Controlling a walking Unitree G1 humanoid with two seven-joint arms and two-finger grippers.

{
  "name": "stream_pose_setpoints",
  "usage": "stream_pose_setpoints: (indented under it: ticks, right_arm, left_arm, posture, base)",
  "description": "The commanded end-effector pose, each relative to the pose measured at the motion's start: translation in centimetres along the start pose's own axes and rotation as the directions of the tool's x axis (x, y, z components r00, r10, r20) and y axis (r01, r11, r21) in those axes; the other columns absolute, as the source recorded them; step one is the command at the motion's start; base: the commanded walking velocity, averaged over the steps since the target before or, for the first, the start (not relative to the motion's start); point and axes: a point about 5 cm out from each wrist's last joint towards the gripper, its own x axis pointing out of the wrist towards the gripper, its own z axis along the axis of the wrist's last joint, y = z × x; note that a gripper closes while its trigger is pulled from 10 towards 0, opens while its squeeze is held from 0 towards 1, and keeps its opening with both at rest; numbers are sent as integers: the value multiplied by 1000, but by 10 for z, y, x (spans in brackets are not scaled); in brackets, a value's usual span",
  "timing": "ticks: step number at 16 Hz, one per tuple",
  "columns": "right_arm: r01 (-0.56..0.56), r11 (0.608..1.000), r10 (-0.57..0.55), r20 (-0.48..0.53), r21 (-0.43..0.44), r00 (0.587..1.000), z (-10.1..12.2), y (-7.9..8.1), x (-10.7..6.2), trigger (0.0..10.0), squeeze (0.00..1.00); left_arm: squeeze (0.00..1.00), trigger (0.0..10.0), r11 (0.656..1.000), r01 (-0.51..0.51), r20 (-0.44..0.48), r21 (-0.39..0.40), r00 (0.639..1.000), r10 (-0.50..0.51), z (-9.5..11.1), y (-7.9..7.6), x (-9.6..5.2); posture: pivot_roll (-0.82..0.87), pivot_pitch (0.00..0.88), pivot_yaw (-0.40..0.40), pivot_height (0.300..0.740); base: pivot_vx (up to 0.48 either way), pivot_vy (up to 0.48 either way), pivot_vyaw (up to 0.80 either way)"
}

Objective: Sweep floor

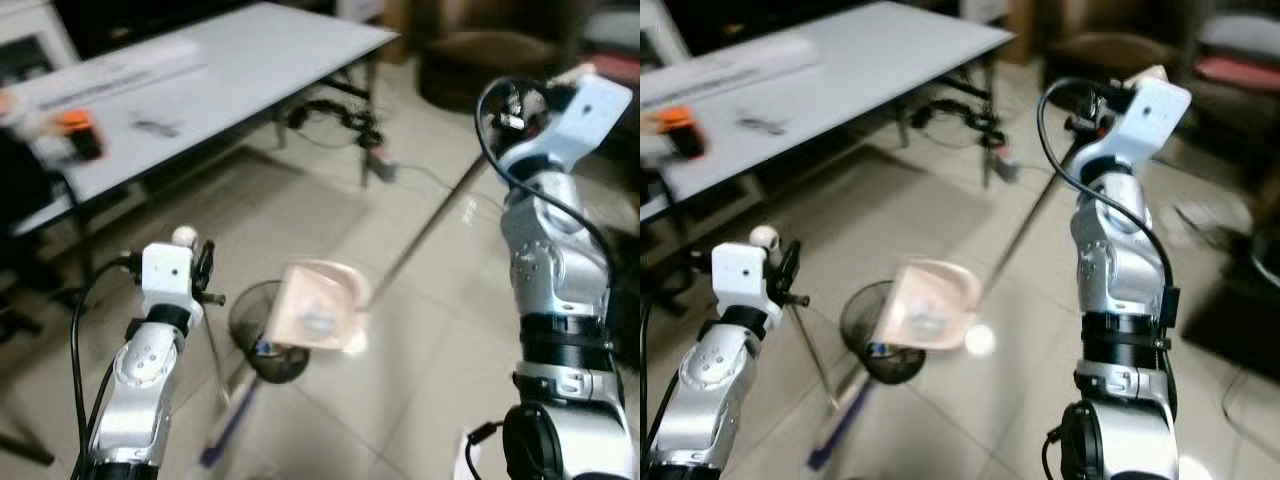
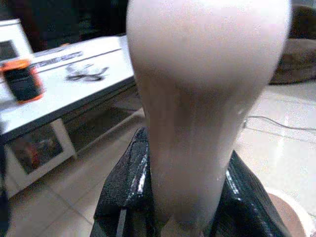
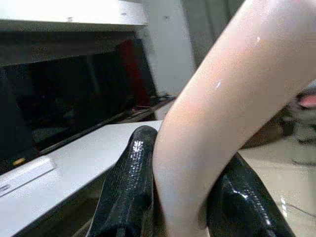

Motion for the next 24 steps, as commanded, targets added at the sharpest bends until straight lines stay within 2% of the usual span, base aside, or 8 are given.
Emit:
stream_pose_setpoints:
  ticks: [1, 7, 10, 13, 18, 20, 22, 24]
  right_arm:
    - [-43, 997, 39, 59, 66, 997, 11, 16, 1, 10000, 0]
    - [-23, 997, 18, 61, 78, 998, 11, 11, 1, 10000, 0]
    - [-33, 997, 28, 62, 75, 998, 10, 12, 0, 10000, 0]
    - [-67, 998, 67, 92, -3, 993, 11, 17, -2, 10000, 0]
    - [-185, 976, 198, 120, -113, 973, 4, 41, -8, 10000, 0]
    - [-254, 951, 277, 118, -178, 954, -6, 55, -12, 10000, 0]
    - [-350, 892, 393, 109, -286, 913, -16, 72, -19, 10000, 0]
    - [-408, 852, 464, 112, -328, 879, -26, 86, -28, 10000, 0]
  left_arm:
    - [0, 10000, 999, -29, 13, 41, 999, 29, 5, 10, 0]
    - [0, 10000, 999, -24, 12, 42, 1000, 24, 4, 10, 1]
    - [0, 10000, 999, -30, -4, 38, 1000, 30, 2, 12, 1]
    - [0, 10000, 998, -32, -6, 45, 999, 32, 2, 13, 1]
    - [0, 10000, 999, -20, -7, 51, 1000, 20, 2, 11, 3]
    - [0, 10000, 998, -19, -7, 53, 1000, 19, 2, 10, 4]
    - [0, 10000, 998, -19, -9, 54, 1000, 20, 2, 10, 4]
    - [0, 10000, 998, -16, -11, 55, 1000, 17, 2, 9, 5]
  posture:
    - [13, 17, 41, 740]
    - [12, 14, 45, 740]
    - [15, 6, 44, 740]
    - [14, 1, 48, 740]
    - [14, 0, 50, 740]
    - [17, 3, 49, 740]
    - [17, 7, 49, 740]
    - [17, 9, 50, 740]
  base:
    - [412, 0, 0]
    - [412, 0, 0]
    - [0, 0, 0]
    - [0, 0, 0]
    - [0, 0, 0]
    - [0, 0, 0]
    - [0, 0, 0]
    - [0, 0, 0]
